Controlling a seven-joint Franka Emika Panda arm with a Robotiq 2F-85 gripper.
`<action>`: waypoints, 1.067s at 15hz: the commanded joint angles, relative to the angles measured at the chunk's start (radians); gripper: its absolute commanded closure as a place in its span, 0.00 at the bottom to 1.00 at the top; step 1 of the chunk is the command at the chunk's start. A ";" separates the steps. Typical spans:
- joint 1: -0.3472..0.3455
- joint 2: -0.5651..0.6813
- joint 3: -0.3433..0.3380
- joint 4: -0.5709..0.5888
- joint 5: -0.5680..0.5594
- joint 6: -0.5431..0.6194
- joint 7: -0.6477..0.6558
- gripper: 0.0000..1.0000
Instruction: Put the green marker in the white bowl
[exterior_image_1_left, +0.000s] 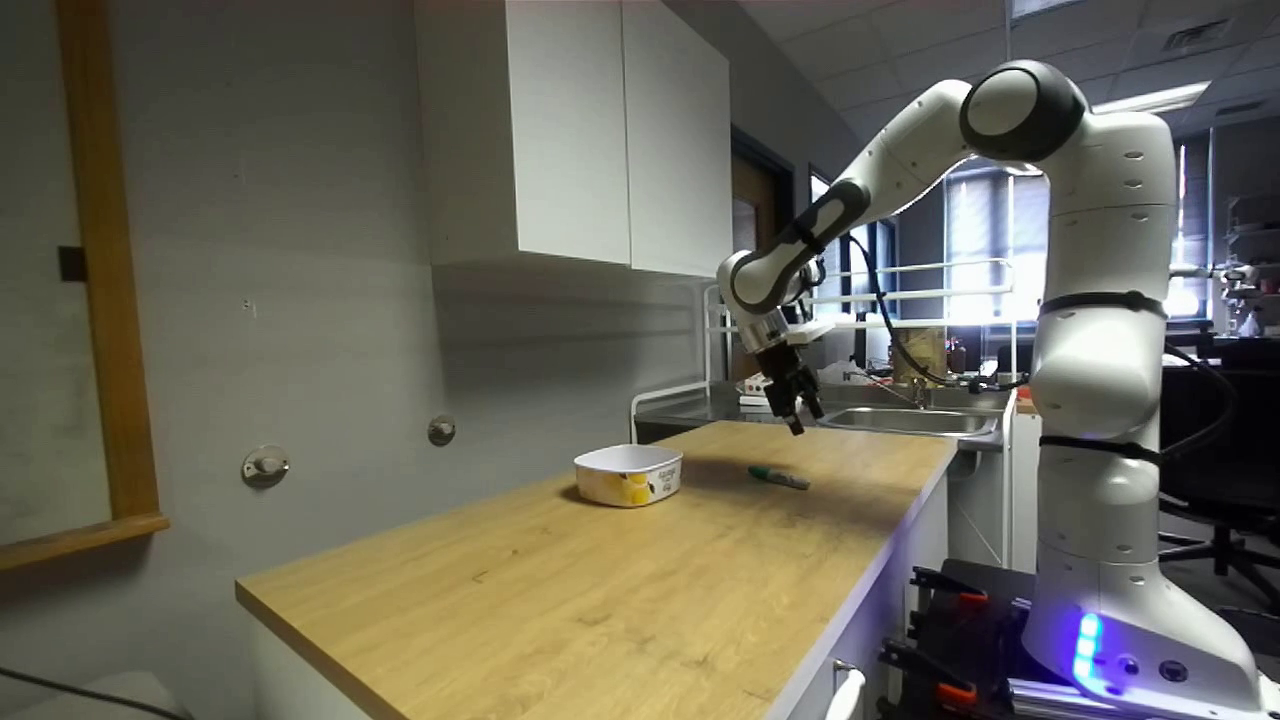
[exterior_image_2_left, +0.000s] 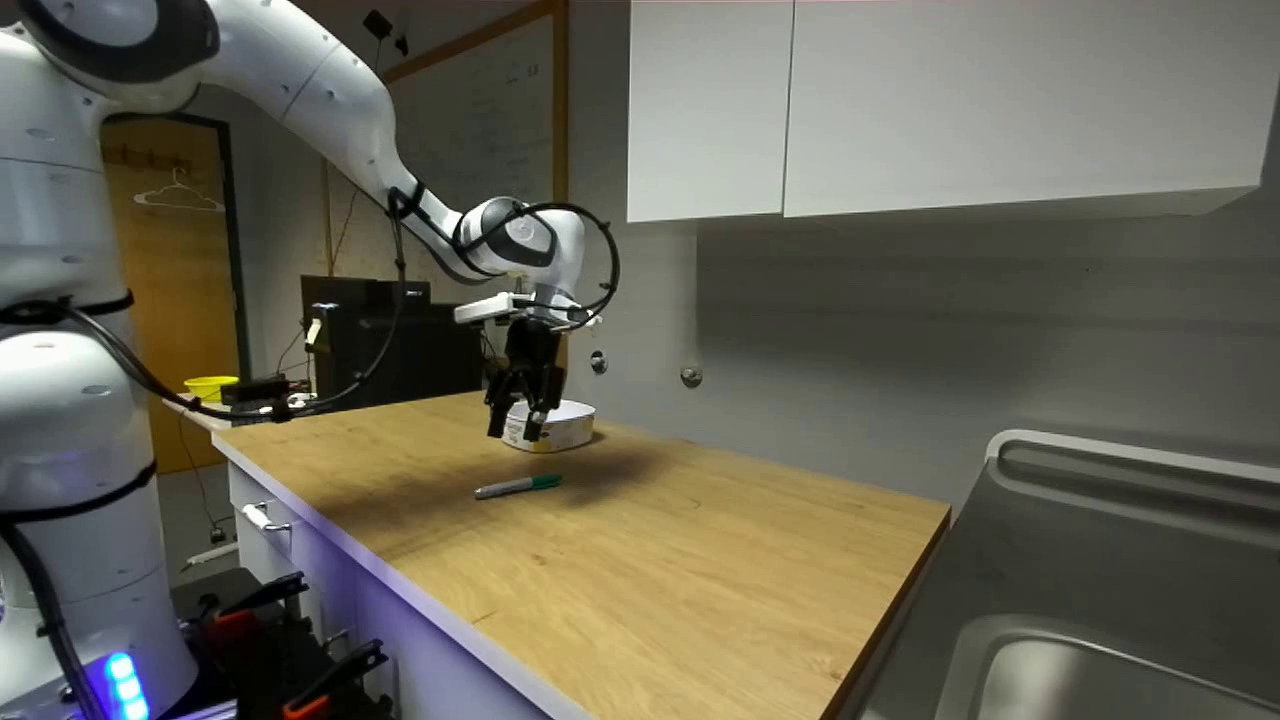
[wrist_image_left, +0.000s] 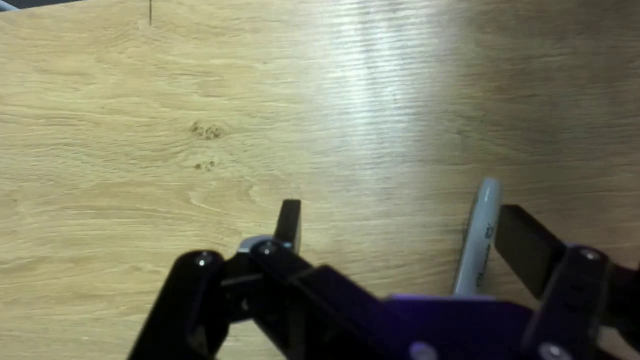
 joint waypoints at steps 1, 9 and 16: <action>-0.003 0.083 -0.014 0.034 0.052 0.001 -0.055 0.00; 0.006 0.206 0.005 0.101 0.211 -0.033 -0.126 0.00; 0.013 0.285 0.018 0.167 0.194 -0.023 -0.131 0.00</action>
